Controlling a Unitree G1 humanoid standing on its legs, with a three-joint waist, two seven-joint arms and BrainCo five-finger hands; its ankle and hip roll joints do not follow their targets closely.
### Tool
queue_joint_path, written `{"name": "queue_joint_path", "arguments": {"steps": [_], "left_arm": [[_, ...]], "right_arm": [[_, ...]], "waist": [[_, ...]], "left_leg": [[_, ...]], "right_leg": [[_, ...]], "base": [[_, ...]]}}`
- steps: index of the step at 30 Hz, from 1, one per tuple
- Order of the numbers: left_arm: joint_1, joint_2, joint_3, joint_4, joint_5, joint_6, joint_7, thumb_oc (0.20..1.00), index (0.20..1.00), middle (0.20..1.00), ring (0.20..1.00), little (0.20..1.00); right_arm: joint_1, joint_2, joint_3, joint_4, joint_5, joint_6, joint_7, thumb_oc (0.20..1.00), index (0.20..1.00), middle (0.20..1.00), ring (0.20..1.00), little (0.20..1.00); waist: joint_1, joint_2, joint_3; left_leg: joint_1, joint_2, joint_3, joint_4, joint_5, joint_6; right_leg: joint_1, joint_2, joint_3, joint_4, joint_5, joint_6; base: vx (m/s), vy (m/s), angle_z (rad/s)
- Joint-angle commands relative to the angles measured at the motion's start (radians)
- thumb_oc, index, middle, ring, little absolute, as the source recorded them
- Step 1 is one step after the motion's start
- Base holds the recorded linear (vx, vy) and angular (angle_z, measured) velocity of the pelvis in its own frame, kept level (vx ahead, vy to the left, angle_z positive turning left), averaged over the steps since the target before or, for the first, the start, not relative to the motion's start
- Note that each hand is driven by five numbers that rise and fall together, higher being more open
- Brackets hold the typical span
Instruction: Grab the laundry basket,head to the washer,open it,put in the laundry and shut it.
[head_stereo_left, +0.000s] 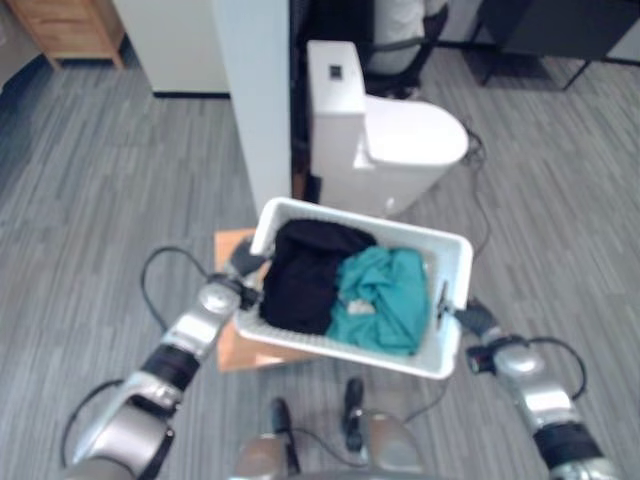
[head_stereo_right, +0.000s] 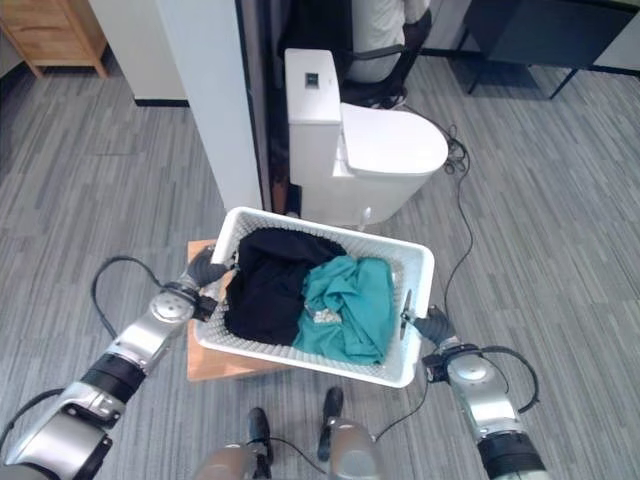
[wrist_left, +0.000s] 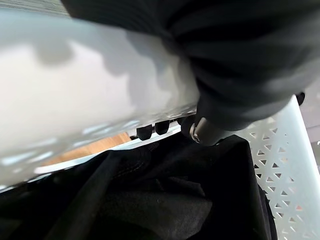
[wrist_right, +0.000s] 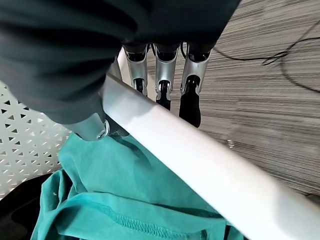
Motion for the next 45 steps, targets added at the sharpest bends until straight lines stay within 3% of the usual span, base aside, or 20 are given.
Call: {"name": "queue_joint_path", "arguments": {"steps": [1, 4, 11, 14, 15, 18, 24, 25, 27, 30, 31, 33, 35, 37, 38, 39, 40, 41, 43, 45], "left_arm": [[-0.164, -0.026, 0.0, 0.002, -0.04, -0.097, -0.111, 0.2, 0.2, 0.2, 0.2, 0.2], [-0.189, -0.033, -0.021, 0.013, -0.045, -0.091, -0.114, 0.2, 0.2, 0.2, 0.2, 0.2], [-0.217, -0.028, -0.033, 0.038, -0.07, -0.094, -0.106, 0.2, 0.2, 0.2, 0.2, 0.2], [-0.229, -0.024, -0.029, 0.051, -0.083, -0.095, -0.099, 0.2, 0.2, 0.2, 0.2, 0.2], [-0.246, -0.024, -0.035, 0.067, -0.101, -0.103, -0.096, 0.2, 0.2, 0.2, 0.2, 0.2], [-0.269, -0.034, -0.04, 0.075, -0.108, -0.109, -0.091, 0.2, 0.2, 0.2, 0.2, 0.2], [-0.297, -0.068, -0.053, 0.103, -0.117, -0.12, -0.083, 0.2, 0.2, 0.2, 0.2, 0.2], [-0.296, -0.071, -0.058, 0.106, -0.125, -0.122, -0.083, 0.2, 0.2, 0.2, 0.2, 0.2], [-0.293, -0.074, -0.058, 0.108, -0.134, -0.123, -0.08, 0.2, 0.2, 0.2, 0.2, 0.2], [-0.303, -0.094, -0.076, 0.117, -0.153, -0.127, -0.075, 0.2, 0.2, 0.2, 0.2, 0.2], [-0.304, -0.095, -0.076, 0.118, -0.153, -0.128, -0.075, 0.2, 0.2, 0.2, 0.2, 0.2], [-0.316, -0.107, -0.085, 0.131, -0.162, -0.13, -0.068, 0.2, 0.2, 0.2, 0.2, 0.2], [-0.317, -0.111, -0.084, 0.132, -0.177, -0.132, -0.061, 0.2, 0.2, 0.2, 0.2, 0.2], [-0.314, -0.123, -0.085, 0.131, -0.188, -0.131, -0.06, 0.2, 0.2, 0.2, 0.2, 0.2], [-0.314, -0.123, -0.085, 0.131, -0.188, -0.131, -0.06, 0.2, 0.2, 0.2, 0.2, 0.2], [-0.318, -0.139, -0.095, 0.141, -0.179, -0.129, -0.062, 0.2, 0.2, 0.2, 0.2, 0.2], [-0.323, -0.145, -0.098, 0.145, -0.174, -0.128, -0.065, 0.2, 0.2, 0.2, 0.2, 0.2], [-0.323, -0.145, -0.098, 0.145, -0.174, -0.128, -0.065, 0.2, 0.2, 0.2, 0.2, 0.2], [-0.354, -0.162, -0.113, 0.172, -0.172, -0.125, -0.069, 0.2, 0.2, 0.2, 0.2, 0.2], [-0.386, -0.161, -0.118, 0.195, -0.175, -0.125, -0.062, 0.2, 0.2, 0.2, 0.2, 0.2]], "right_arm": [[-0.042, -0.119, -0.081, 0.045, 0.051, -0.048, -0.017, 0.2, 0.2, 0.2, 0.2, 0.2], [-0.039, -0.122, -0.082, 0.065, 0.056, -0.05, -0.017, 0.2, 0.2, 0.2, 0.2, 0.2], [-0.062, -0.118, -0.062, 0.102, 0.069, -0.05, -0.026, 0.2, 0.2, 0.2, 0.2, 0.2], [-0.087, -0.11, -0.037, 0.106, 0.073, -0.047, -0.029, 0.2, 0.2, 0.2, 0.2, 0.2], [-0.117, -0.107, -0.018, 0.125, 0.084, -0.05, -0.038, 0.2, 0.2, 0.2, 0.2, 0.2], [-0.13, -0.106, -0.008, 0.13, 0.092, -0.05, -0.042, 0.2, 0.2, 0.2, 0.2, 0.2], [-0.089, -0.117, -0.015, 0.084, 0.117, -0.062, -0.039, 0.2, 0.2, 0.2, 0.2, 0.2], [-0.079, -0.125, -0.013, 0.071, 0.132, -0.069, -0.037, 0.2, 0.2, 0.2, 0.2, 0.2], [-0.073, -0.131, -0.012, 0.061, 0.138, -0.069, -0.037, 0.2, 0.2, 0.2, 0.2, 0.2], [-0.057, -0.155, -0.006, 0.044, 0.169, -0.083, -0.043, 0.2, 0.2, 0.2, 0.2, 0.2], [-0.057, -0.156, -0.006, 0.045, 0.169, -0.084, -0.043, 0.2, 0.2, 0.2, 0.2, 0.2], [-0.077, -0.169, 0.01, 0.052, 0.181, -0.084, -0.046, 0.2, 0.2, 0.2, 0.2, 0.2], [-0.107, -0.182, 0.039, 0.044, 0.2, -0.086, -0.043, 0.2, 0.2, 0.2, 0.2, 0.2], [-0.138, -0.192, 0.061, 0.04, 0.226, -0.083, -0.034, 0.2, 0.2, 0.2, 0.2, 0.2], [-0.138, -0.192, 0.061, 0.04, 0.226, -0.083, -0.034, 0.2, 0.2, 0.2, 0.2, 0.2], [-0.156, -0.19, 0.073, 0.037, 0.239, -0.083, -0.039, 0.2, 0.2, 0.2, 0.2, 0.2], [-0.166, -0.194, 0.079, 0.036, 0.245, -0.084, -0.038, 0.2, 0.2, 0.2, 0.2, 0.2], [-0.166, -0.194, 0.079, 0.036, 0.245, -0.084, -0.038, 0.2, 0.2, 0.2, 0.2, 0.2], [-0.219, -0.207, 0.092, 0.04, 0.281, -0.088, -0.058, 0.2, 0.2, 0.2, 0.2, 0.2], [-0.281, -0.194, 0.12, 0.052, 0.306, -0.09, -0.065, 0.2, 0.2, 0.2, 0.2, 0.2]], "waist": [[0.02, 0.008, -0.097], [0.046, -0.009, -0.135], [0.09, -0.038, -0.178], [0.107, -0.045, -0.19], [0.115, -0.044, -0.195], [0.116, -0.041, -0.192], [0.084, -0.024, -0.169], [0.074, -0.019, -0.161], [0.069, -0.015, -0.151], [0.056, -0.005, -0.112], [0.055, -0.004, -0.111], [0.051, -0.014, -0.092], [0.068, -0.026, -0.072], [0.092, -0.036, -0.055], [0.092, -0.036, -0.054], [0.102, -0.028, -0.06], [0.109, -0.026, -0.065], [0.109, -0.026, -0.065], [0.119, -0.018, -0.077], [0.138, -0.025, -0.084]], "left_leg": [[-0.087, -0.083, -0.044, 0.089, -0.075, 0.035], [-0.099, -0.093, -0.001, 0.083, -0.07, 0.04], [-0.12, -0.11, 0.062, 0.084, -0.081, 0.046], [-0.149, -0.081, 0.108, 0.094, -0.065, 0.028], [-0.175, -0.049, 0.136, 0.11, -0.051, 0.007], [-0.197, -0.016, 0.145, 0.123, -0.031, -0.015], [-0.212, 0.086, 0.128, 0.16, 0.042, -0.076], [-0.211, 0.115, 0.117, 0.154, 0.077, -0.095], [-0.208, 0.132, 0.1, 0.143, 0.105, -0.112], [-0.214, 0.184, -0.014, 0.107, 0.175, -0.131], [-0.214, 0.184, -0.016, 0.107, 0.175, -0.131], [-0.221, 0.194, -0.1, 0.143, 0.159, -0.126], [-0.24, 0.158, -0.231, 0.211, 0.12, -0.104], [-0.315, 0.025, -0.312, 0.316, 0.075, -0.085], [-0.315, 0.025, -0.312, 0.317, 0.074, -0.085], [-0.348, -0.036, -0.269, 0.31, 0.08, -0.071], [-0.354, -0.053, -0.243, 0.301, 0.083, -0.064], [-0.354, -0.053, -0.243, 0.301, 0.083, -0.064], [-0.397, -0.092, -0.154, 0.278, 0.117, -0.066], [-0.405, -0.102, -0.142, 0.283, 0.098, -0.064]], "right_leg": [[0.086, -0.035, 0.038, 0.046, -0.06, 0.059], [0.153, -0.049, -0.002, 0.048, -0.039, 0.063], [0.236, -0.084, 0.01, 0.01, 0.036, 0.102], [0.277, -0.097, 0.011, -0.094, 0.032, 0.094], [0.298, -0.093, 0.017, -0.192, 0.017, 0.092], [0.298, -0.079, 0.044, -0.263, -0.001, 0.086], [0.318, -0.002, 0.059, -0.299, -0.148, 0.035], [0.318, 0.034, 0.063, -0.31, -0.172, 0.019], [0.316, 0.059, 0.07, -0.309, -0.185, 0.004], [0.293, 0.135, 0.098, -0.319, -0.186, -0.042], [0.295, 0.136, 0.096, -0.319, -0.185, -0.043], [0.287, 0.156, 0.125, -0.328, -0.176, -0.058], [0.284, 0.17, 0.163, -0.334, -0.166, -0.072], [0.305, 0.192, 0.195, -0.353, -0.153, -0.083], [0.305, 0.192, 0.195, -0.353, -0.153, -0.083], [0.319, 0.213, 0.201, -0.362, -0.155, -0.09], [0.324, 0.22, 0.212, -0.366, -0.158, -0.09], [0.324, 0.22, 0.212, -0.366, -0.158, -0.09], [0.338, 0.25, 0.237, -0.376, -0.162, -0.094], [0.35, 0.258, 0.272, -0.374, -0.166, -0.092]], "base": [[-0.06, 0.007, -0.26], [-0.03, -0.013, -0.28], [-0.07, -0.064, -0.48], [-0.17, -0.2, -0.75], [-0.13, -0.176, -0.66], [-0.17, -0.296, -0.54], [-0.08, -0.287, -0.36], [-0.06, -0.212, -0.23], [-0.1, -0.307, -0.09], [-0.18, -0.316, -0.21], [-0.08, -0.187, -0.17], [-0.08, -0.219, -0.2], [-0.04, -0.262, -0.37], [0.04, -0.24, -0.69], [0.12, -0.187, -0.68], [0.11, -0.073, -0.51], [0.11, -0.074, -0.3], [0.13, -0.048, -0.37], [0.16, -0.055, -0.31], [0.21, -0.011, -0.21]]}}
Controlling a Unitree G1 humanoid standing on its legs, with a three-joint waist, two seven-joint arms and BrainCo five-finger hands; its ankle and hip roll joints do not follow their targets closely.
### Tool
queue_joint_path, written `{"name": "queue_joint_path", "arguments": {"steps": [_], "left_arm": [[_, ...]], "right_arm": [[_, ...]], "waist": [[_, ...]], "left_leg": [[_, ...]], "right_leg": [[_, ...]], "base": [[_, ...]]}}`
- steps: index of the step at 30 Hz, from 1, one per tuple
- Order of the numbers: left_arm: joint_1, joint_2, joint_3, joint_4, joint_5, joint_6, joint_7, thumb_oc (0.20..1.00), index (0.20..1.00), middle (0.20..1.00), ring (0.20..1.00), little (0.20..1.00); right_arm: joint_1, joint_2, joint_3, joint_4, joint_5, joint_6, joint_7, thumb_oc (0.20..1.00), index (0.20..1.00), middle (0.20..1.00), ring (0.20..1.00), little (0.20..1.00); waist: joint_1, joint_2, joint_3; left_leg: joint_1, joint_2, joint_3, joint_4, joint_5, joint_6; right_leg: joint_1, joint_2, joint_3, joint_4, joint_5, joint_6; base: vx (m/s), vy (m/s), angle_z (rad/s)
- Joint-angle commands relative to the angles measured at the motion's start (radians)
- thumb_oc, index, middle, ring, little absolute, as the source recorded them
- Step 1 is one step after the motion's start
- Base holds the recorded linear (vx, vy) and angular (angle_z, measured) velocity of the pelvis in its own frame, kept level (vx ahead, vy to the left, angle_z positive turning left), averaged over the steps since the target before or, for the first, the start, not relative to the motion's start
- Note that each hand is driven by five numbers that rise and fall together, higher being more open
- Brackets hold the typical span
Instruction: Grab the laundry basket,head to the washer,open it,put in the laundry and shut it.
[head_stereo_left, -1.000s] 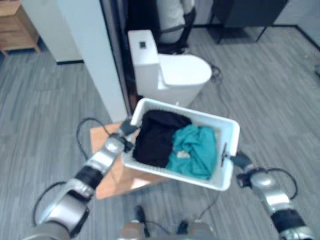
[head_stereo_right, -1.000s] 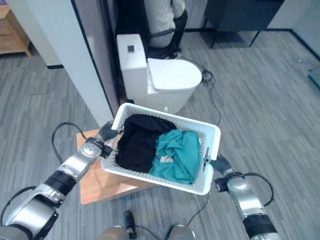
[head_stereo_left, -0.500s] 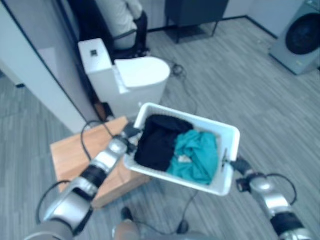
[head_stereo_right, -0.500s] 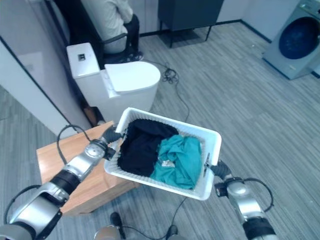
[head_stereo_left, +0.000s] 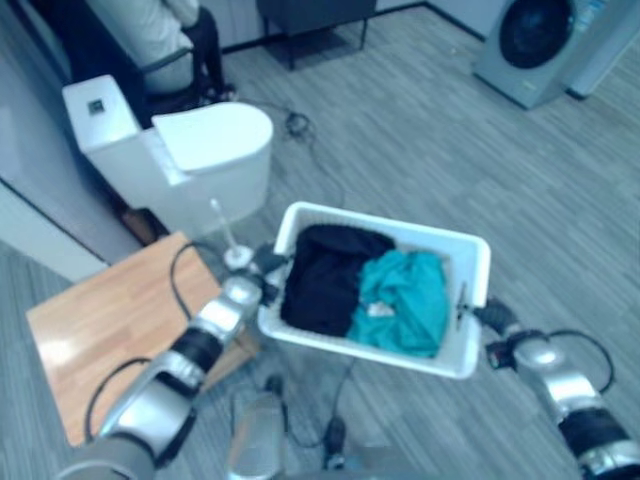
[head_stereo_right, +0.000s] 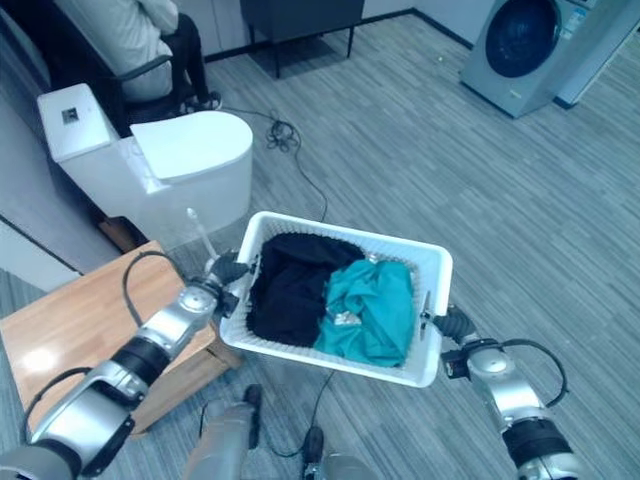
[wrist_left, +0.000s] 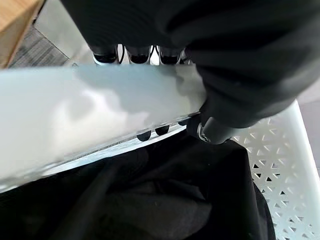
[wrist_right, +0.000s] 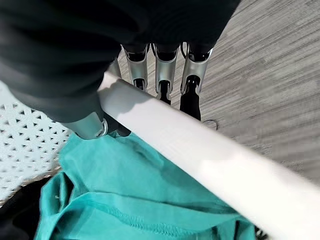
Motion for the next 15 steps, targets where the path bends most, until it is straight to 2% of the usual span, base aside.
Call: {"name": "queue_joint_path", "arguments": {"steps": [1, 2, 3, 4, 5, 8, 9, 10, 11, 12, 13, 14, 15], "left_arm": [[-0.229, -0.06, -0.04, -0.013, -0.07, -0.135, -0.06, 0.2, 0.2, 0.2, 0.2, 0.2], [-0.23, -0.06, -0.04, -0.013, -0.07, -0.136, -0.06, 0.2, 0.2, 0.2, 0.2, 0.2], [-0.253, -0.045, -0.058, -0.004, -0.081, -0.136, -0.052, 0.2, 0.2, 0.2, 0.2, 0.2], [-0.258, -0.041, -0.061, -0.003, -0.088, -0.136, -0.05, 0.2, 0.2, 0.2, 0.2, 0.2], [-0.259, -0.026, -0.057, -0.006, -0.089, -0.138, -0.046, 0.2, 0.2, 0.2, 0.2, 0.2], [-0.267, -0.021, -0.049, 0.0, -0.092, -0.141, -0.04, 0.2, 0.2, 0.2, 0.2, 0.2], [-0.272, -0.023, -0.049, 0.01, -0.092, -0.141, -0.037, 0.2, 0.2, 0.2, 0.2, 0.2], [-0.27, -0.021, -0.046, 0.007, -0.093, -0.142, -0.035, 0.2, 0.2, 0.2, 0.2, 0.2], [-0.278, -0.021, -0.047, 0.015, -0.093, -0.141, -0.033, 0.2, 0.2, 0.2, 0.2, 0.2], [-0.288, -0.027, -0.049, 0.02, -0.097, -0.141, -0.032, 0.2, 0.2, 0.2, 0.2, 0.2], [-0.289, -0.026, -0.049, 0.02, -0.097, -0.141, -0.032, 0.2, 0.2, 0.2, 0.2, 0.2], [-0.31, -0.052, -0.059, 0.036, -0.093, -0.14, -0.035, 0.2, 0.2, 0.2, 0.2, 0.2], [-0.321, -0.068, -0.063, 0.053, -0.086, -0.139, -0.039, 0.2, 0.2, 0.2, 0.2, 0.2]], "right_arm": [[-0.2, -0.027, 0.021, -0.053, 0.125, -0.094, -0.003, 0.2, 0.2, 0.2, 0.2, 0.2], [-0.202, -0.028, 0.022, -0.052, 0.125, -0.094, -0.003, 0.2, 0.2, 0.2, 0.2, 0.2], [-0.224, -0.012, 0.033, -0.05, 0.141, -0.1, -0.011, 0.2, 0.2, 0.2, 0.2, 0.2], [-0.225, 0.005, 0.037, -0.059, 0.151, -0.1, -0.008, 0.2, 0.2, 0.2, 0.2, 0.2], [-0.224, 0.025, 0.036, -0.067, 0.154, -0.104, -0.003, 0.2, 0.2, 0.2, 0.2, 0.2], [-0.256, 0.059, 0.031, -0.073, 0.133, -0.094, 0.004, 0.2, 0.2, 0.2, 0.2, 0.2], [-0.269, 0.067, 0.031, -0.072, 0.129, -0.092, 0.006, 0.2, 0.2, 0.2, 0.2, 0.2], [-0.28, 0.073, 0.027, -0.073, 0.126, -0.092, 0.004, 0.2, 0.2, 0.2, 0.2, 0.2], [-0.289, 0.071, 0.022, -0.066, 0.123, -0.093, 0.001, 0.2, 0.2, 0.2, 0.2, 0.2], [-0.302, 0.066, 0.018, -0.057, 0.124, -0.095, -0.004, 0.2, 0.2, 0.2, 0.2, 0.2], [-0.302, 0.067, 0.019, -0.056, 0.125, -0.095, -0.004, 0.2, 0.2, 0.2, 0.2, 0.2], [-0.309, 0.043, -0.002, -0.052, 0.134, -0.098, -0.017, 0.2, 0.2, 0.2, 0.2, 0.2], [-0.304, 0.026, -0.016, -0.051, 0.144, -0.101, -0.021, 0.2, 0.2, 0.2, 0.2, 0.2]], "waist": [[0.06, 0.017, -0.1], [0.061, 0.018, -0.101], [0.054, 0.001, -0.124], [0.053, -0.016, -0.135], [0.056, -0.029, -0.145], [0.039, -0.021, -0.134], [0.024, -0.009, -0.13], [0.012, 0.013, -0.13], [0.001, 0.028, -0.126], [-0.015, 0.042, -0.117], [-0.017, 0.04, -0.116], [-0.05, 0.055, -0.106], [-0.078, 0.052, -0.099]], "left_leg": [[0.029, -0.01, 0.04, -0.047, 0.024, 0.071], [0.029, -0.008, 0.04, -0.051, 0.028, 0.071], [0.062, -0.028, 0.024, -0.062, -0.005, 0.113], [0.079, -0.04, 0.022, -0.058, -0.03, 0.131], [0.106, -0.049, 0.028, -0.065, -0.05, 0.145], [0.188, -0.027, 0.075, -0.081, -0.09, 0.165], [0.223, -0.018, 0.082, -0.089, -0.104, 0.169], [0.255, 0.005, 0.091, -0.107, -0.105, 0.168], [0.284, 0.013, 0.097, -0.121, -0.109, 0.165], [0.314, 0.015, 0.082, -0.137, -0.112, 0.162], [0.314, 0.013, 0.081, -0.137, -0.111, 0.162], [0.35, 0.008, 0.044, -0.148, -0.117, 0.147], [0.366, 0.004, 0.021, -0.138, -0.132, 0.14]], "right_leg": [[0.092, 0.025, 0.032, 0.095, -0.111, 0.144], [0.089, 0.026, 0.033, 0.094, -0.109, 0.143], [0.085, 0.025, 0.043, 0.149, -0.129, 0.146], [0.083, 0.023, 0.052, 0.194, -0.128, 0.158], [0.068, 0.014, 0.051, 0.267, -0.092, 0.189], [-0.039, -0.026, 0.031, 0.541, 0.099, 0.36], [-0.068, -0.053, 0.0, 0.616, 0.125, 0.379], [-0.108, -0.076, -0.035, 0.666, 0.149, 0.382], [-0.141, -0.11, -0.071, 0.692, 0.146, 0.377], [-0.188, -0.141, -0.093, 0.716, 0.122, 0.357], [-0.188, -0.143, -0.094, 0.719, 0.12, 0.357], [-0.249, -0.14, -0.071, 0.661, 0.079, 0.309], [-0.255, -0.139, -0.056, 0.603, 0.052, 0.289]], "base": [[0.19, 0.006, -0.71], [0.35, 0.012, -1.08], [0.38, 0.023, -0.82], [0.5, 0.047, -0.63], [0.34, 0.061, -0.15], [0.27, 0.059, -0.49], [0.26, 0.077, -0.34], [0.26, 0.094, -0.1], [0.25, 0.098, -0.18], [0.16, 0.063, -0.25], [0.27, 0.028, -0.12], [0.29, -0.042, 0.21], [0.38, -0.081, 0.45]]}}
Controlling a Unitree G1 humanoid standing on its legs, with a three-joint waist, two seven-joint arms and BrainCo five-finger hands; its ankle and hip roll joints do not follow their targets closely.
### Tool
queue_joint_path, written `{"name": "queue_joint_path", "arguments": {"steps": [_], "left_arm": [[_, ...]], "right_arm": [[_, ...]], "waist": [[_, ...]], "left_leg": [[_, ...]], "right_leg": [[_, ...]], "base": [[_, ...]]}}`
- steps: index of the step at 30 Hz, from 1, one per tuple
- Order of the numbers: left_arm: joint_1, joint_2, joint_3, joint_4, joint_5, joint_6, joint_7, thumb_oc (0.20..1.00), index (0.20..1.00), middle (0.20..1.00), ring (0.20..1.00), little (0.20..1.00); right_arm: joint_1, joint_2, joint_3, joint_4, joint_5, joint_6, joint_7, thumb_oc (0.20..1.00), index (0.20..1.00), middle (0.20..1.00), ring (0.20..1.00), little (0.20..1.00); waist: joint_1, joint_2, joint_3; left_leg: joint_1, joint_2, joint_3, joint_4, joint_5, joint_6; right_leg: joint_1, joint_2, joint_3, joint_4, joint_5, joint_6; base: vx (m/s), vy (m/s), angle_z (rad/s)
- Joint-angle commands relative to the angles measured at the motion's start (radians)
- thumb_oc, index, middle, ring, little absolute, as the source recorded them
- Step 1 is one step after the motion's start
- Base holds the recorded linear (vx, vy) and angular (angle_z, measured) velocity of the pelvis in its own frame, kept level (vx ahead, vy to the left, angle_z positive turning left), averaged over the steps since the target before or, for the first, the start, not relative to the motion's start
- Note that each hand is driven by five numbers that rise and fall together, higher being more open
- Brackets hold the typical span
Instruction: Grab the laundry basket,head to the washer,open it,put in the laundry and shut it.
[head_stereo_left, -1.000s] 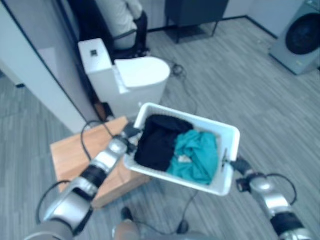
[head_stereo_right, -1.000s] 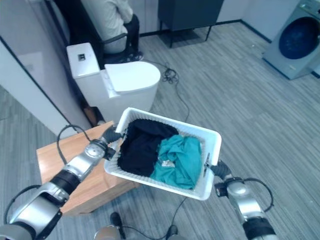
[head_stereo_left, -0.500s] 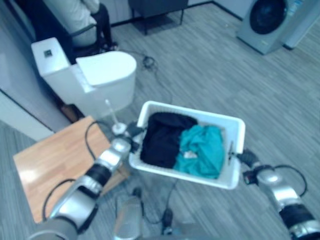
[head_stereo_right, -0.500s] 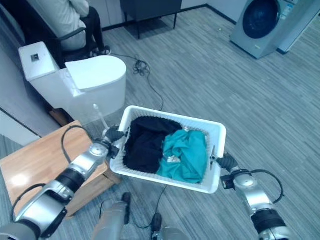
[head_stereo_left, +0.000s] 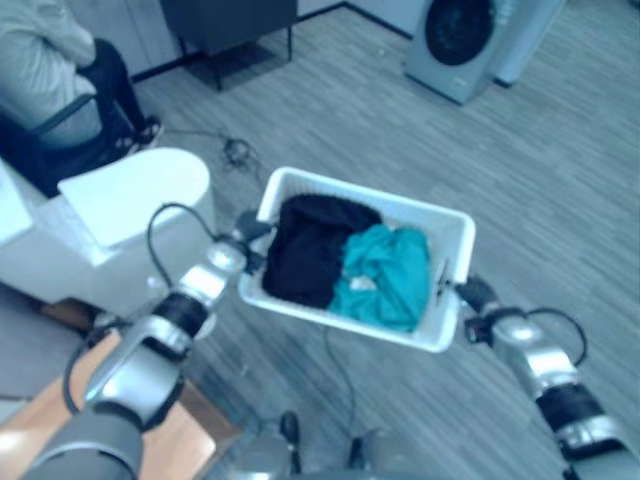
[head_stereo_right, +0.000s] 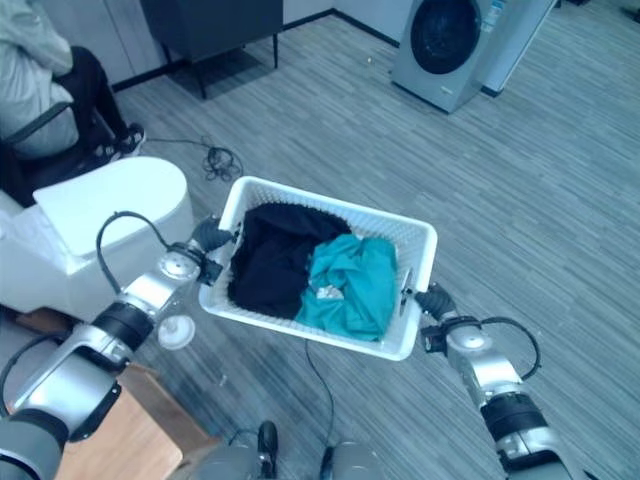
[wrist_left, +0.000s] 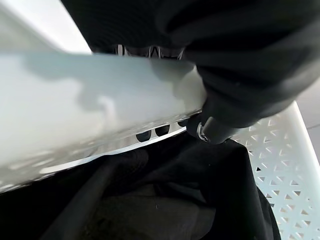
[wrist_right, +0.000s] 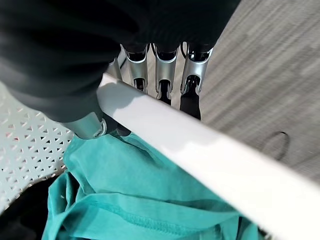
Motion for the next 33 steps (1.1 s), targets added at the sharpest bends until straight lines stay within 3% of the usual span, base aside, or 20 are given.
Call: {"name": "queue_joint_path", "arguments": {"steps": [1, 4, 6, 7, 8, 12, 16, 17, 18, 20, 21, 24, 25, 26, 27, 29, 30, 33], "left_arm": [[-0.148, -0.156, -0.024, 0.026, -0.042, -0.128, -0.057, 0.2, 0.2, 0.2, 0.2, 0.2], [-0.169, -0.208, -0.029, 0.09, -0.042, -0.129, -0.055, 0.2, 0.2, 0.2, 0.2, 0.2], [-0.175, -0.216, -0.029, 0.103, -0.042, -0.13, -0.054, 0.2, 0.2, 0.2, 0.2, 0.2], [-0.179, -0.228, -0.036, 0.136, -0.041, -0.13, -0.052, 0.2, 0.2, 0.2, 0.2, 0.2], [-0.176, -0.227, -0.04, 0.144, -0.039, -0.129, -0.054, 0.2, 0.2, 0.2, 0.2, 0.2], [-0.189, -0.23, -0.067, 0.148, -0.033, -0.129, -0.067, 0.2, 0.2, 0.2, 0.2, 0.2], [-0.186, -0.236, -0.068, 0.134, -0.048, -0.13, -0.068, 0.2, 0.2, 0.2, 0.2, 0.2], [-0.183, -0.239, -0.067, 0.132, -0.054, -0.132, -0.069, 0.2, 0.2, 0.2, 0.2, 0.2], [-0.167, -0.221, -0.071, 0.108, -0.071, -0.134, -0.066, 0.2, 0.2, 0.2, 0.2, 0.2], [-0.166, -0.203, -0.076, 0.098, -0.08, -0.127, -0.067, 0.2, 0.2, 0.2, 0.2, 0.2], [-0.167, -0.202, -0.076, 0.097, -0.081, -0.127, -0.067, 0.2, 0.2, 0.2, 0.2, 0.2], [-0.179, -0.177, -0.078, 0.058, -0.103, -0.117, -0.059, 0.2, 0.2, 0.2, 0.2, 0.2], [-0.187, -0.183, -0.08, 0.055, -0.11, -0.112, -0.057, 0.2, 0.2, 0.2, 0.2, 0.2], [-0.187, -0.183, -0.081, 0.056, -0.11, -0.112, -0.057, 0.2, 0.2, 0.2, 0.2, 0.2], [-0.195, -0.2, -0.075, 0.05, -0.115, -0.11, -0.058, 0.2, 0.2, 0.2, 0.2, 0.2], [-0.193, -0.201, -0.072, 0.043, -0.111, -0.113, -0.057, 0.2, 0.2, 0.2, 0.2, 0.2], [-0.183, -0.2, -0.066, 0.032, -0.104, -0.119, -0.058, 0.2, 0.2, 0.2, 0.2, 0.2], [-0.167, -0.194, -0.066, 0.034, -0.098, -0.125, -0.059, 0.2, 0.2, 0.2, 0.2, 0.2]], "right_arm": [[-0.186, -0.028, -0.027, -0.037, 0.086, -0.124, 0.014, 0.2, 0.2, 0.2, 0.2, 0.2], [-0.209, -0.054, -0.028, -0.004, 0.117, -0.127, -0.002, 0.2, 0.2, 0.2, 0.2, 0.2], [-0.221, -0.061, -0.022, 0.0, 0.118, -0.124, -0.002, 0.2, 0.2, 0.2, 0.2, 0.2], [-0.256, -0.055, 0.003, 0.024, 0.121, -0.117, -0.008, 0.2, 0.2, 0.2, 0.2, 0.2], [-0.266, -0.05, 0.014, 0.038, 0.118, -0.113, -0.005, 0.2, 0.2, 0.2, 0.2, 0.2], [-0.287, -0.06, 0.048, 0.065, 0.103, -0.089, 0.007, 0.2, 0.2, 0.2, 0.2, 0.2], [-0.283, -0.089, 0.052, 0.053, 0.099, -0.079, 0.015, 0.2, 0.2, 0.2, 0.2, 0.2], [-0.28, -0.087, 0.062, 0.055, 0.1, -0.081, 0.02, 0.2, 0.2, 0.2, 0.2, 0.2], [-0.27, -0.09, 0.065, 0.047, 0.099, -0.079, 0.021, 0.2, 0.2, 0.2, 0.2, 0.2], [-0.27, -0.09, 0.064, 0.044, 0.112, -0.086, 0.016, 0.2, 0.2, 0.2, 0.2, 0.2], [-0.271, -0.09, 0.064, 0.045, 0.112, -0.086, 0.015, 0.2, 0.2, 0.2, 0.2, 0.2], [-0.275, -0.088, 0.068, 0.014, 0.125, -0.094, 0.001, 0.2, 0.2, 0.2, 0.2, 0.2], [-0.274, -0.089, 0.064, 0.008, 0.125, -0.091, -0.007, 0.2, 0.2, 0.2, 0.2, 0.2], [-0.274, -0.089, 0.064, 0.007, 0.125, -0.091, -0.007, 0.2, 0.2, 0.2, 0.2, 0.2], [-0.258, -0.086, 0.057, -0.015, 0.121, -0.09, -0.008, 0.2, 0.2, 0.2, 0.2, 0.2], [-0.245, -0.084, 0.052, -0.027, 0.117, -0.09, -0.008, 0.2, 0.2, 0.2, 0.2, 0.2], [-0.218, -0.076, 0.05, -0.039, 0.108, -0.093, 0.0, 0.2, 0.2, 0.2, 0.2, 0.2], [-0.207, -0.058, 0.052, -0.019, 0.105, -0.106, -0.004, 0.2, 0.2, 0.2, 0.2, 0.2]], "waist": [[-0.031, 0.014, -0.075], [-0.076, 0.009, -0.077], [-0.085, 0.008, -0.078], [-0.1, 0.016, -0.076], [-0.103, 0.015, -0.076], [-0.121, 0.017, -0.102], [-0.144, 0.033, -0.13], [-0.15, 0.044, -0.14], [-0.152, 0.054, -0.147], [-0.144, 0.041, -0.148], [-0.146, 0.044, -0.147], [-0.108, 0.011, -0.118], [-0.096, 0.006, -0.104], [-0.096, 0.006, -0.105], [-0.071, 0.0, -0.082], [-0.056, -0.002, -0.078], [-0.03, 0.007, -0.071], [0.013, 0.03, -0.063]], "left_leg": [[-0.087, 0.015, 0.025, 0.106, -0.01, -0.091], [-0.024, 0.002, -0.015, 0.111, -0.072, -0.107], [-0.004, -0.003, -0.018, 0.108, -0.088, -0.111], [0.047, -0.005, -0.019, 0.103, -0.121, -0.116], [0.068, -0.007, -0.018, 0.102, -0.132, -0.119], [0.15, 0.003, -0.007, 0.089, -0.185, -0.137], [0.171, 0.049, -0.007, 0.146, -0.158, -0.166], [0.177, 0.073, -0.002, 0.186, -0.119, -0.178], [0.14, 0.123, 0.004, 0.317, -0.007, -0.2], [0.086, 0.169, 0.013, 0.484, 0.131, -0.21], [0.08, 0.175, 0.008, 0.496, 0.126, -0.213], [-0.054, 0.228, 0.014, 0.757, 0.238, -0.21], [-0.109, 0.238, 0.023, 0.777, 0.204, -0.201], [-0.11, 0.238, 0.023, 0.777, 0.205, -0.201], [-0.205, 0.234, 0.042, 0.719, 0.157, -0.197], [-0.239, 0.209, 0.053, 0.654, 0.151, -0.193], [-0.259, 0.175, 0.051, 0.493, 0.139, -0.198], [-0.294, 0.116, 0.05, 0.165, 0.199, -0.209]], "right_leg": [[0.103, 0.06, 0.063, -0.332, 0.166, 0.025], [0.03, 0.049, 0.137, -0.557, 0.194, 0.007], [0.025, 0.043, 0.144, -0.62, 0.22, 0.013], [-0.003, 0.026, 0.108, -0.724, 0.279, 0.031], [-0.023, 0.013, 0.087, -0.757, 0.298, 0.039], [-0.002, 0.003, 0.033, -0.821, 0.336, 0.047], [0.033, 0.021, 0.04, -0.784, 0.358, 0.022], [0.043, 0.04, 0.035, -0.762, 0.341, 0.006], [0.077, 0.077, 0.029, -0.734, 0.299, -0.034], [0.127, 0.105, 0.03, -0.726, 0.26, -0.073], [0.126, 0.109, 0.026, -0.726, 0.26, -0.075], [0.21, 0.147, 0.052, -0.727, 0.199, -0.141], [0.231, 0.149, 0.055, -0.73, 0.188, -0.144], [0.23, 0.149, 0.055, -0.73, 0.188, -0.144], [0.277, 0.147, 0.065, -0.74, 0.17, -0.135], [0.294, 0.145, 0.076, -0.745, 0.166, -0.128], [0.322, 0.152, 0.093, -0.744, 0.145, -0.115], [0.38, 0.174, 0.103, -0.753, 0.112, -0.101]], "base": [[0.31, -0.141, 0.84], [0.31, -0.129, 0.73], [0.3, -0.092, 0.51], [0.46, -0.163, 0.52], [0.38, -0.13, 0.45], [0.42, -0.185, 0.07], [0.33, -0.174, 0.12], [0.37, -0.305, -0.16], [0.48, -0.424, -0.18], [0.31, -0.347, -0.07], [0.22, -0.277, -0.19], [0.3, -0.353, -0.53], [0.21, -0.244, -0.56], [0.25, -0.104, -0.41], [0.18, -0.049, -0.16], [0.29, -0.013, -0.1], [0.41, 0.041, -0.34], [0.36, 0.028, -0.41]]}}
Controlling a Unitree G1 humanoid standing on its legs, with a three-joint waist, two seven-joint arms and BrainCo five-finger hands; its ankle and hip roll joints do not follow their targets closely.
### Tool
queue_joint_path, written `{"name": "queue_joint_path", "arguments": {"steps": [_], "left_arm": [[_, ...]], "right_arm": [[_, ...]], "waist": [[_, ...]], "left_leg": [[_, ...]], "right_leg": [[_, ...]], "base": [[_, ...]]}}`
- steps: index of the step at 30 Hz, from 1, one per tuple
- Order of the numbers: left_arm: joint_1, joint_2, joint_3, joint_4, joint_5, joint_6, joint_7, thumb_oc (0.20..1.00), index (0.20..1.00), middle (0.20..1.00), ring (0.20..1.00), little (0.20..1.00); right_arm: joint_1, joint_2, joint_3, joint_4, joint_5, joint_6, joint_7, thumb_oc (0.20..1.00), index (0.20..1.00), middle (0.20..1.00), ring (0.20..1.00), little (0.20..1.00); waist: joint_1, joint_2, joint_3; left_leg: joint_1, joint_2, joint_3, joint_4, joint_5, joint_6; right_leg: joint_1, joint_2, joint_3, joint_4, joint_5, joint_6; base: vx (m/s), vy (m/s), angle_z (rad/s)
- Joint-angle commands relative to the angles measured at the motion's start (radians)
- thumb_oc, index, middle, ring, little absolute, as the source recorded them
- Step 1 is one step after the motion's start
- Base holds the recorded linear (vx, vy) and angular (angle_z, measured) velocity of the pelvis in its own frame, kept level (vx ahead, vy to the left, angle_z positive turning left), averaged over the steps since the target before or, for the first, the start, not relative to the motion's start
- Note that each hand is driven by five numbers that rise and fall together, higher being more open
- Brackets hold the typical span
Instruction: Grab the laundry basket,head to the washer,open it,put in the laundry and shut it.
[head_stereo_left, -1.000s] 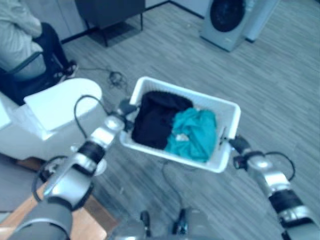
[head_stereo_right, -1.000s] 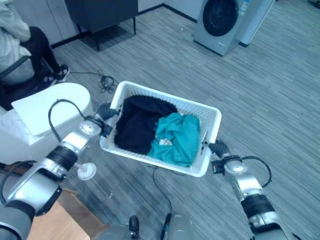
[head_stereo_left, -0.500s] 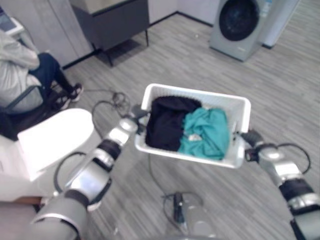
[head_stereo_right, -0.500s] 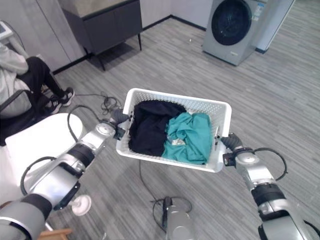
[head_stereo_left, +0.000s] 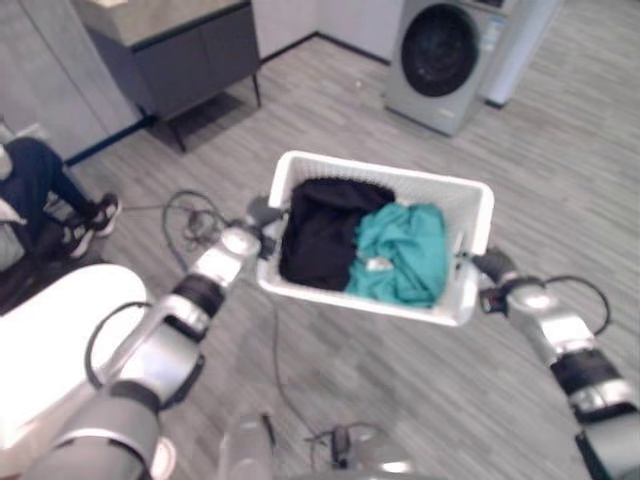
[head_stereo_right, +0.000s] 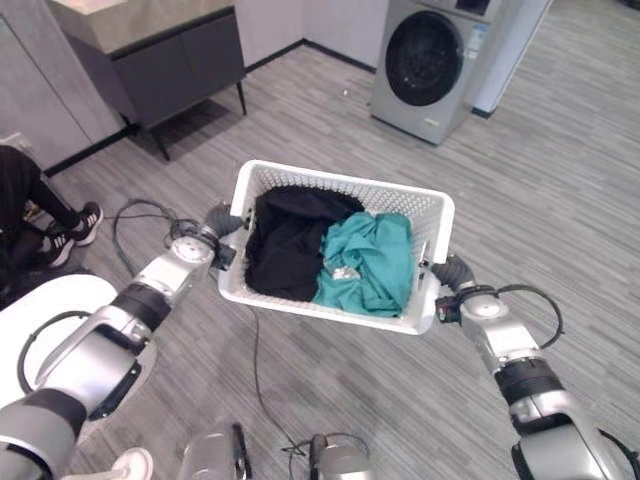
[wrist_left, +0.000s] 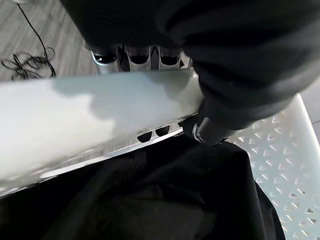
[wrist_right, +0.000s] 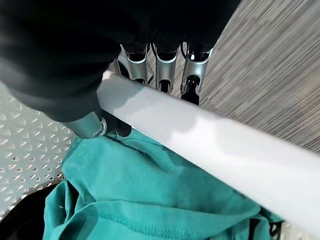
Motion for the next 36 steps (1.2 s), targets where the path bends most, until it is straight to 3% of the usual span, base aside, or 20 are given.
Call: {"name": "queue_joint_path", "arguments": {"steps": [1, 2, 6, 8, 9, 10, 11, 12, 14, 15, 16, 17, 20, 21, 26, 29, 32, 34, 35, 36], "left_arm": [[-0.102, -0.136, -0.05, -0.096, -0.039, -0.113, -0.06, 0.2, 0.2, 0.2, 0.2, 0.2], [-0.098, -0.135, -0.053, -0.095, -0.035, -0.114, -0.066, 0.2, 0.2, 0.2, 0.2, 0.2], [-0.103, -0.126, -0.058, -0.092, -0.021, -0.11, -0.078, 0.2, 0.2, 0.2, 0.2, 0.2], [-0.102, -0.117, -0.058, -0.095, -0.016, -0.11, -0.077, 0.2, 0.2, 0.2, 0.2, 0.2], [-0.092, -0.101, -0.057, -0.103, -0.015, -0.113, -0.076, 0.2, 0.2, 0.2, 0.2, 0.2], [-0.075, -0.071, -0.066, -0.119, -0.022, -0.112, -0.082, 0.2, 0.2, 0.2, 0.2, 0.2], [-0.075, -0.07, -0.065, -0.12, -0.022, -0.112, -0.082, 0.2, 0.2, 0.2, 0.2, 0.2], [-0.067, -0.059, -0.064, -0.125, -0.017, -0.116, -0.076, 0.2, 0.2, 0.2, 0.2, 0.2], [-0.069, -0.05, -0.069, -0.11, -0.023, -0.112, -0.077, 0.2, 0.2, 0.2, 0.2, 0.2], [-0.079, -0.048, -0.069, -0.106, -0.027, -0.112, -0.071, 0.2, 0.2, 0.2, 0.2, 0.2], [-0.086, -0.05, -0.065, -0.106, -0.033, -0.114, -0.064, 0.2, 0.2, 0.2, 0.2, 0.2], [-0.095, -0.055, -0.065, -0.107, -0.038, -0.112, -0.064, 0.2, 0.2, 0.2, 0.2, 0.2], [-0.104, -0.06, -0.077, -0.119, -0.028, -0.113, -0.071, 0.2, 0.2, 0.2, 0.2, 0.2], [-0.114, -0.068, -0.08, -0.111, -0.01, -0.11, -0.079, 0.2, 0.2, 0.2, 0.2, 0.2], [-0.116, -0.122, -0.074, -0.053, 0.031, -0.121, -0.083, 0.2, 0.2, 0.2, 0.2, 0.2], [-0.12, -0.112, -0.082, -0.038, 0.044, -0.125, -0.086, 0.2, 0.2, 0.2, 0.2, 0.2], [-0.118, -0.101, -0.074, -0.028, 0.023, -0.127, -0.077, 0.2, 0.2, 0.2, 0.2, 0.2], [-0.104, -0.042, -0.073, -0.046, -0.007, -0.12, -0.071, 0.2, 0.2, 0.2, 0.2, 0.2], [-0.12, -0.04, -0.075, -0.067, -0.03, -0.106, -0.068, 0.2, 0.2, 0.2, 0.2, 0.2], [-0.129, -0.046, -0.078, -0.067, -0.036, -0.103, -0.064, 0.2, 0.2, 0.2, 0.2, 0.2]], "right_arm": [[-0.086, 0.016, -0.028, -0.101, 0.058, -0.125, 0.036, 0.2, 0.2, 0.2, 0.2, 0.2], [-0.078, 0.031, -0.025, -0.092, 0.056, -0.132, 0.032, 0.2, 0.2, 0.2, 0.2, 0.2], [-0.092, 0.066, -0.015, -0.072, 0.05, -0.127, 0.036, 0.2, 0.2, 0.2, 0.2, 0.2], [-0.102, 0.072, -0.01, -0.067, 0.041, -0.126, 0.037, 0.2, 0.2, 0.2, 0.2, 0.2], [-0.114, 0.085, 0.001, -0.054, 0.032, -0.13, 0.04, 0.2, 0.2, 0.2, 0.2, 0.2], [-0.106, 0.098, 0.002, -0.044, 0.022, -0.128, 0.054, 0.2, 0.2, 0.2, 0.2, 0.2], [-0.106, 0.098, 0.002, -0.044, 0.021, -0.128, 0.054, 0.2, 0.2, 0.2, 0.2, 0.2], [-0.11, 0.122, 0.005, -0.027, 0.012, -0.131, 0.056, 0.2, 0.2, 0.2, 0.2, 0.2], [-0.139, 0.134, 0.011, 0.005, -0.016, -0.118, 0.063, 0.2, 0.2, 0.2, 0.2, 0.2], [-0.16, 0.143, 0.008, 0.008, -0.04, -0.109, 0.061, 0.2, 0.2, 0.2, 0.2, 0.2], [-0.177, 0.149, 0.011, 0.018, -0.046, -0.111, 0.057, 0.2, 0.2, 0.2, 0.2, 0.2], [-0.19, 0.146, 0.005, 0.043, -0.037, -0.112, 0.055, 0.2, 0.2, 0.2, 0.2, 0.2], [-0.187, 0.119, -0.015, 0.058, -0.022, -0.113, 0.049, 0.2, 0.2, 0.2, 0.2, 0.2], [-0.173, 0.099, -0.032, 0.059, -0.009, -0.111, 0.05, 0.2, 0.2, 0.2, 0.2, 0.2], [-0.119, 0.051, -0.094, 0.072, 0.02, -0.113, 0.045, 0.2, 0.2, 0.2, 0.2, 0.2], [-0.128, 0.029, -0.094, 0.1, 0.027, -0.111, 0.053, 0.2, 0.2, 0.2, 0.2, 0.2], [-0.16, 0.004, -0.07, 0.106, 0.038, -0.116, 0.054, 0.2, 0.2, 0.2, 0.2, 0.2], [-0.185, -0.011, -0.047, 0.104, 0.047, -0.126, 0.039, 0.2, 0.2, 0.2, 0.2, 0.2], [-0.183, -0.012, -0.048, 0.071, 0.048, -0.125, 0.023, 0.2, 0.2, 0.2, 0.2, 0.2], [-0.185, -0.017, -0.048, 0.062, 0.048, -0.122, 0.018, 0.2, 0.2, 0.2, 0.2, 0.2]], "waist": [[0.054, 0.086, -0.051], [0.075, 0.099, -0.051], [0.124, 0.111, -0.083], [0.134, 0.108, -0.098], [0.154, 0.101, -0.118], [0.172, 0.075, -0.139], [0.174, 0.078, -0.142], [0.182, 0.061, -0.153], [0.172, 0.069, -0.142], [0.142, 0.099, -0.124], [0.124, 0.113, -0.112], [0.099, 0.131, -0.095], [0.06, 0.14, -0.088], [0.04, 0.128, -0.093], [-0.014, 0.115, -0.096], [-0.032, 0.111, -0.144], [-0.035, 0.121, -0.163], [-0.021, 0.105, -0.157], [0.007, 0.082, -0.111], [0.017, 0.074, -0.091]], "left_leg": [[0.118, 0.02, 0.013, -0.198, 0.134, -0.034], [0.078, -0.01, 0.053, -0.285, 0.167, -0.044], [0.072, -0.03, 0.161, -0.327, 0.178, -0.022], [0.093, -0.043, 0.148, -0.333, 0.173, -0.004], [0.101, -0.068, 0.092, -0.333, 0.163, 0.018], [0.121, -0.1, 0.065, -0.314, 0.132, 0.048], [0.118, -0.096, 0.067, -0.315, 0.135, 0.048], [0.135, -0.114, 0.078, -0.304, 0.106, 0.073], [0.179, -0.111, 0.089, -0.281, 0.062, 0.102], [0.236, -0.096, 0.082, -0.273, 0.024, 0.124], [0.266, -0.095, 0.073, -0.274, 0.008, 0.136], [0.328, -0.096, 0.05, -0.287, -0.019, 0.141], [0.379, -0.093, 0.009, -0.289, -0.049, 0.126], [0.406, -0.095, -0.002, -0.285, -0.079, 0.11], [0.535, -0.088, -0.025, -0.287, -0.181, 0.058], [0.605, -0.041, -0.022, -0.263, -0.207, 0.016], [0.577, 0.02, -0.032, -0.121, -0.131, -0.006], [0.433, 0.141, -0.047, 0.302, 0.123, -0.031], [0.311, 0.202, -0.049, 0.523, 0.156, -0.041], [0.247, 0.2, -0.031, 0.544, 0.14, -0.024]], "right_leg": [[-0.02, 0.056, -0.037, 0.022, 0.063, 0.144], [0.016, 0.082, -0.03, 0.017, 0.035, 0.142], [0.078, 0.117, -0.002, 0.028, -0.017, 0.138], [0.091, 0.119, 0.006, 0.042, -0.03, 0.141], [0.1, 0.118, 0.027, 0.072, -0.046, 0.147], [0.096, 0.099, 0.025, 0.165, -0.008, 0.187], [0.092, 0.102, 0.028, 0.164, -0.004, 0.186], [0.065, 0.081, 0.032, 0.275, 0.1, 0.243], [-0.027, 0.043, 0.016, 0.506, 0.251, 0.353], [-0.112, 0.013, -0.016, 0.686, 0.291, 0.37], [-0.17, -0.014, -0.039, 0.75, 0.273, 0.359], [-0.248, -0.088, -0.082, 0.758, 0.212, 0.316], [-0.309, -0.096, -0.093, 0.627, 0.149, 0.267], [-0.324, -0.101, -0.081, 0.461, 0.124, 0.251], [-0.384, -0.157, -0.086, 0.037, 0.269, 0.295], [-0.348, -0.155, -0.122, -0.014, 0.309, 0.292], [-0.32, -0.105, -0.117, 0.012, 0.287, 0.256], [-0.221, -0.013, -0.122, 0.013, 0.205, 0.153], [-0.121, 0.032, -0.117, -0.023, 0.157, 0.108], [-0.101, 0.028, -0.126, -0.031, 0.158, 0.098]], "base": [[0.36, -0.026, -0.4], [0.39, -0.048, -0.35], [0.47, -0.027, -0.46], [0.37, 0.019, -0.39], [0.55, 0.006, -0.7], [0.55, 0.006, -0.69], [0.55, 0.016, -0.64], [0.26, 0.043, -0.36], [0.37, 0.099, -0.24], [0.38, 0.151, 0.11], [0.46, 0.184, 0.28], [0.41, 0.114, 0.3], [0.4, -0.034, 0.04], [0.47, -0.166, 0.44], [0.51, -0.236, 0.33], [0.63, -0.366, 0.27], [0.44, -0.395, -0.28], [0.6, -0.845, -0.63], [0.43, -0.768, -0.55], [0.34, -0.473, -0.4]]}}
